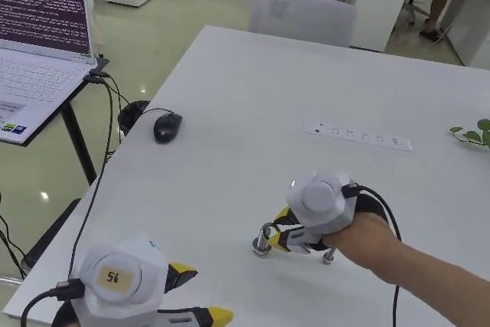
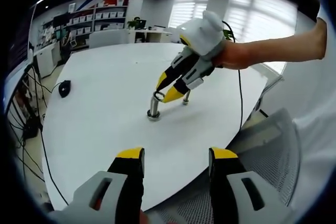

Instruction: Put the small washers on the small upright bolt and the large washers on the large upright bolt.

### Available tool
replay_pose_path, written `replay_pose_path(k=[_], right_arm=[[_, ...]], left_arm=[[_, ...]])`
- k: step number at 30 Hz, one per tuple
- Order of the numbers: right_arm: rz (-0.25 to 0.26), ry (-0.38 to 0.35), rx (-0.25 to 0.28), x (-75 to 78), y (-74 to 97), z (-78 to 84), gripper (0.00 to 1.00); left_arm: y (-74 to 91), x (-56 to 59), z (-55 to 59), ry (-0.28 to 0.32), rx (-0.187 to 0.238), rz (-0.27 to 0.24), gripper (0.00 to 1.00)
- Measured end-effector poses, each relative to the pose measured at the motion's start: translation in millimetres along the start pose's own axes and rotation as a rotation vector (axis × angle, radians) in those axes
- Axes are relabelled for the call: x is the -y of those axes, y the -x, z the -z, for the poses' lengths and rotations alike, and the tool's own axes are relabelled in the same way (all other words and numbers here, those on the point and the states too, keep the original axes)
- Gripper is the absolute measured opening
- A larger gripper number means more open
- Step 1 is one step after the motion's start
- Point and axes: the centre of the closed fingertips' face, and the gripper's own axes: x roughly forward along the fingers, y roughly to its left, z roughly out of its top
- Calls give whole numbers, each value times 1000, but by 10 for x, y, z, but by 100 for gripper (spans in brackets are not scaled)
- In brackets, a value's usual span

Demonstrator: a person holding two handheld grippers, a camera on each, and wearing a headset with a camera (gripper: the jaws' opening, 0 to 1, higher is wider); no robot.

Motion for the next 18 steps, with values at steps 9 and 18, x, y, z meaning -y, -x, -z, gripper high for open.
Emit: replay_pose_path(k=[9, 18], right_arm=[[-25, 3, -29, 9, -90, -19, 23], [-33, -8, -46, 20, -143, 10, 23]], left_arm=[[15, -23, 19, 10, -1, -9, 48], [19, -40, 29, 14, -3, -11, 48]])
